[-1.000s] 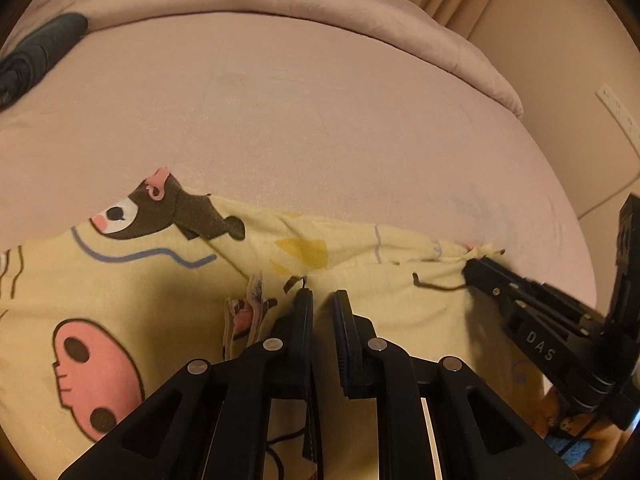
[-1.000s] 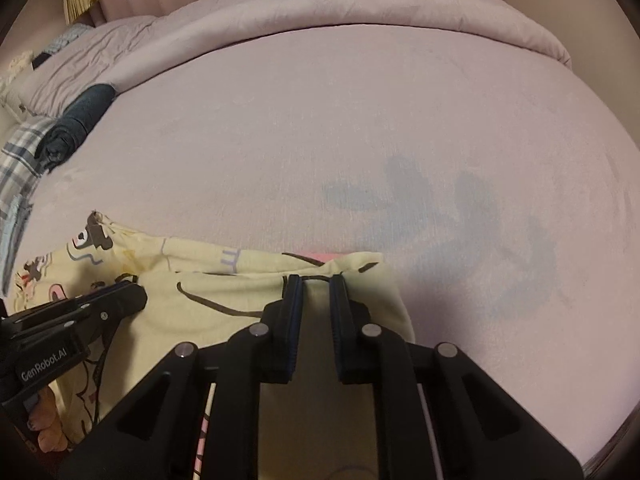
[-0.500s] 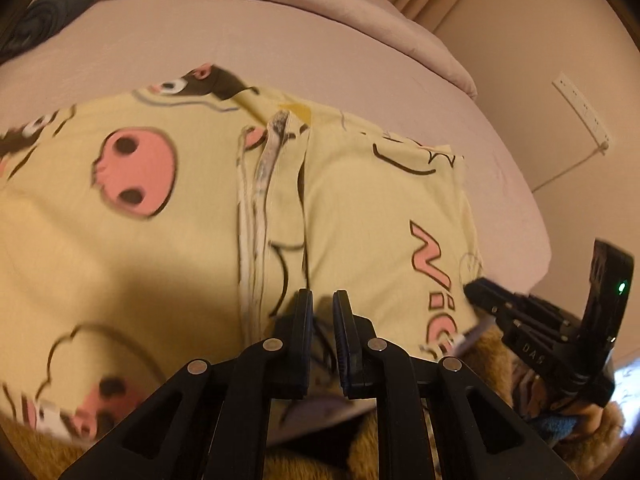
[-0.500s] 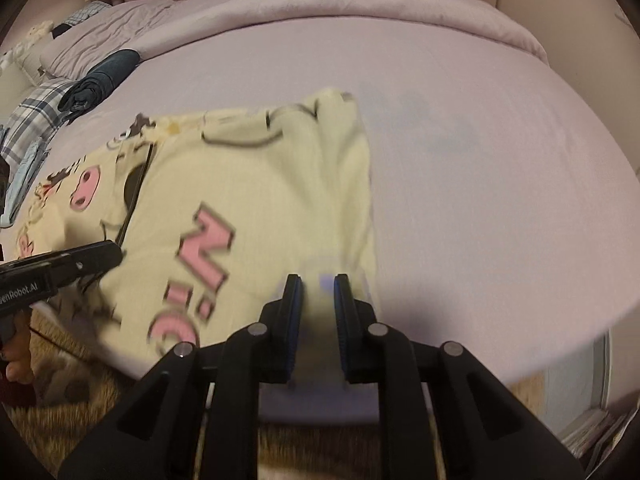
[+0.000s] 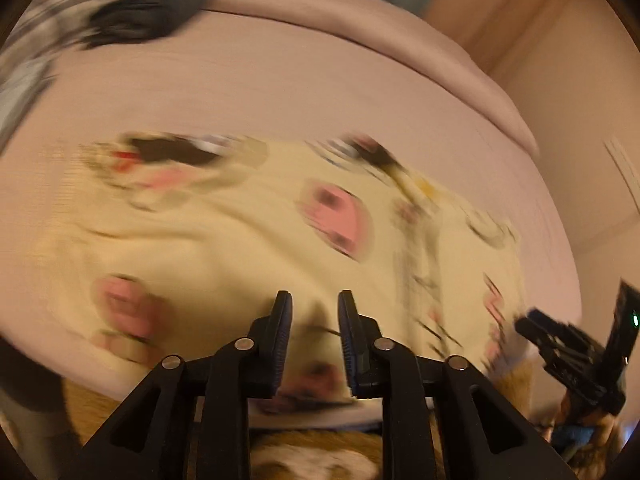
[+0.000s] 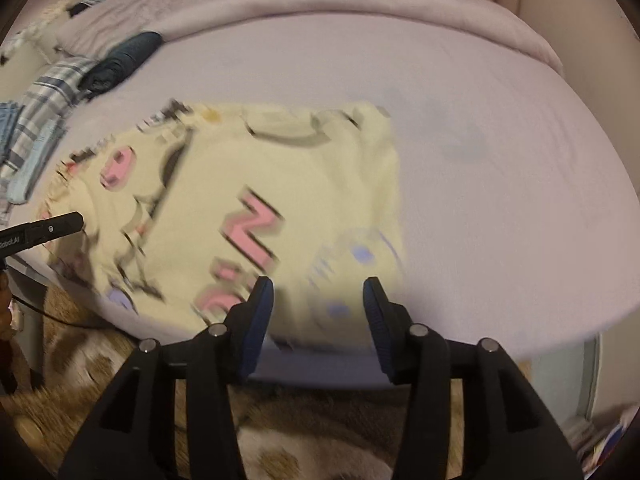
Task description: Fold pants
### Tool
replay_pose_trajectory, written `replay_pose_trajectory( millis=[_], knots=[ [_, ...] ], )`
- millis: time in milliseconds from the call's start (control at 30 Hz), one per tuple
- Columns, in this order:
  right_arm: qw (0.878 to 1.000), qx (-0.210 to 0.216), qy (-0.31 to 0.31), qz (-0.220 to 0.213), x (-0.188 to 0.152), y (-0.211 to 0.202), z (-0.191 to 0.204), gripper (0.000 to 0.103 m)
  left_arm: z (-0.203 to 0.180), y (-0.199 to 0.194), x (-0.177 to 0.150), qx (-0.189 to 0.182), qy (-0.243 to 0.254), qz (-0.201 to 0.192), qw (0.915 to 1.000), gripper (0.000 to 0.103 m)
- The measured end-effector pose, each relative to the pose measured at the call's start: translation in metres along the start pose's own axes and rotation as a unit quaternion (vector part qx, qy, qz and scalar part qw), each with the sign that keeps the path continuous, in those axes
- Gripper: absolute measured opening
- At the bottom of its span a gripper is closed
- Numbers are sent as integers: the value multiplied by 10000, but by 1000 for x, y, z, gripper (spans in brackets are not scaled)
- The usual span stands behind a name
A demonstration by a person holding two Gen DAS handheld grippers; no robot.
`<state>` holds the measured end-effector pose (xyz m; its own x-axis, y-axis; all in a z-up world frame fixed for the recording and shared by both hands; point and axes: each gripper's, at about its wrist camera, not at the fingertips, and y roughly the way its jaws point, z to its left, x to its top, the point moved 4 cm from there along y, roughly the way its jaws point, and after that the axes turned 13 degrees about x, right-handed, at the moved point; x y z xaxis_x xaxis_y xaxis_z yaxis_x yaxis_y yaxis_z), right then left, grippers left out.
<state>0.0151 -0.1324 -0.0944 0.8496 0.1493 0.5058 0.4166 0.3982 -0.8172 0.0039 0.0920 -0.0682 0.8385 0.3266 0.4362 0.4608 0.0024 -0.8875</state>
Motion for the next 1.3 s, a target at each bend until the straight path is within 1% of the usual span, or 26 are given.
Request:
replay_pose_trajectory(
  millis=[33,100,200,267,300,333,367,400,433,467,567,633,667,700,733,767,833,867,900,967,1000,1033,1133,1200,1233,1300],
  knots=[
    [9999,67,-83,-25,6,5,8,47,14,-1,5,98,-183,-43,9998,34],
    [9989,249,-398,-49,21,20,32,47,41,-5,14,260,-524,-153,9982,42],
    [9953,514,-817,70,34,54,72,47,80,-16,28,469,-948,-426,9935,46],
    [9928,582,-1016,233,35,77,94,47,101,-20,36,577,-1142,-576,9901,49],
    [9911,526,-1161,389,32,93,104,47,112,-20,40,630,-1238,-628,9883,53],
    [9905,366,-1262,406,31,102,109,48,121,-19,43,677,-1308,-642,9870,56],
    [9901,145,-1387,176,30,105,114,48,131,-16,46,751,-1372,-622,9857,56],
    [9907,86,-1355,91,30,105,116,48,138,-11,49,794,-1424,-603,9848,56],
    [9924,122,-1222,97,31,105,114,48,145,-7,50,835,-1473,-546,9841,56],
    [9940,254,-1056,105,32,105,111,48,153,0,51,909,-1531,-445,9830,56],
    [9940,538,-940,145,32,104,104,48,161,13,47,919,-1636,-349,9816,56],
    [9941,528,-936,133,31,105,105,49,167,22,41,664,-1717,-282,9825,56],
    [9942,475,-957,119,30,105,106,49,168,30,39,546,-1723,-169,9834,56],
    [9941,419,-991,112,30,106,109,49,167,35,37,503,-1713,-35,9839,56],
    [9940,390,-1013,117,31,107,111,49,166,39,36,521,-1694,-15,9842,56],
    [9940,388,-1013,129,32,108,113,49,163,38,35,556,-1587,-118,9857,56],
    [9940,437,-988,154,32,107,113,49,155,38,33,730,-1278,-58,9891,56],
    [9941,485,-958,164,32,108,113,49,153,38,34,779,-1226,-2,9894,56],
    [9942,507,-934,163,32,105,109,49,151,38,34,795,-1214,74,9894,55],
    [9945,516,-898,148,33,105,110,49,149,37,33,720,-1244,168,9895,41],
    [9946,502,-899,139,32,104,110,49,148,36,32,647,-1273,195,9896,31],
    [9946,486,-903,133,32,104,110,49,147,36,31,562,-1308,204,9896,27],
    [9947,504,-884,126,31,102,108,49,142,27,27,487,-1368,135,9893,25],
    [9947,526,-870,130,31,102,107,49,138,16,25,143,-1572,144,9874,24],
    [9946,530,-879,136,30,101,105,49,135,11,26,16,-1600,105,9871,24],
    [9945,527,-891,135,30,100,104,49,122,-11,29,-200,-1484,-109,9887,24]
  ],
)
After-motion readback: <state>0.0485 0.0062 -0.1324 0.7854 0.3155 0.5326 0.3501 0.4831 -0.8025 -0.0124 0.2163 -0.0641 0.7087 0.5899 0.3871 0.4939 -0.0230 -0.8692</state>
